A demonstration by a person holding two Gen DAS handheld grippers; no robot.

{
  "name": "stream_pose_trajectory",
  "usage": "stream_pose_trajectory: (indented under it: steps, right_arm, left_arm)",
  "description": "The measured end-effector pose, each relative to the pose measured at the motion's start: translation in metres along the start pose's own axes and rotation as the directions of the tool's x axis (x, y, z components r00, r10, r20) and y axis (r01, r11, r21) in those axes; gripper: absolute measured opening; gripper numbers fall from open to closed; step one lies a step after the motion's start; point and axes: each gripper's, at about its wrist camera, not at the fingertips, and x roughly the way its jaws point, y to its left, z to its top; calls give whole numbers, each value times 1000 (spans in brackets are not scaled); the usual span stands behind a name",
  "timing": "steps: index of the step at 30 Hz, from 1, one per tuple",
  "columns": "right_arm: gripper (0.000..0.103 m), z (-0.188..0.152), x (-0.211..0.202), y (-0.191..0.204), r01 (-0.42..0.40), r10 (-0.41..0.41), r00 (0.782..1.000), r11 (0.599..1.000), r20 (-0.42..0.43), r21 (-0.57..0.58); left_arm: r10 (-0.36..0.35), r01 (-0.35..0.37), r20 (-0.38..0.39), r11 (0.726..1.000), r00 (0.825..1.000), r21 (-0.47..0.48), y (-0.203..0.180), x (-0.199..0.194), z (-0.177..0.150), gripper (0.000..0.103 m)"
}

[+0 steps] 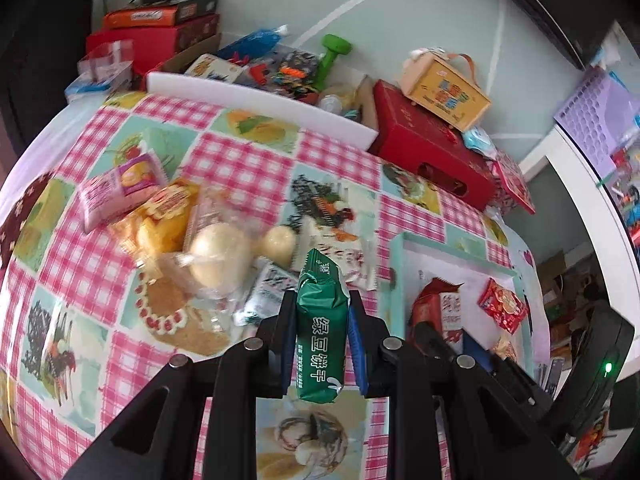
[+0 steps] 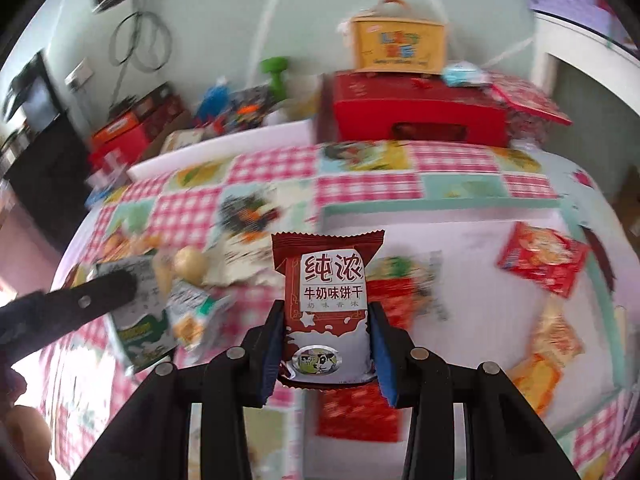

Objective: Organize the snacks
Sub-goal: 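Carry both packs into the white tray and open both grippers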

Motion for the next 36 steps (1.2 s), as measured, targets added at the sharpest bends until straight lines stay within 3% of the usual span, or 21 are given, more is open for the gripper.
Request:
stream_pose_trajectory:
  steps: [5,19,24,36]
  right_arm:
    - [42,6,6,-43,94,-93,996,991,-13,99]
    - [42,-2,11,-120,198,-181,980,942,-87,270]
    - [42,-4,9,-136,239,-217,970,925,-105,296]
    - [42,-4,6,-143,234,-211,972,922,-106,309]
  left_arm:
    - [-34,35,-15,997,999,70,-33,8,5,25]
    - [-175,206,-151,953,973,223,-135,59,-5,25]
    - [-194,237,-192,942,962,238,-155,77,-11,25]
    - [-182,244,-245,937,952,250,-174,111,-17,25]
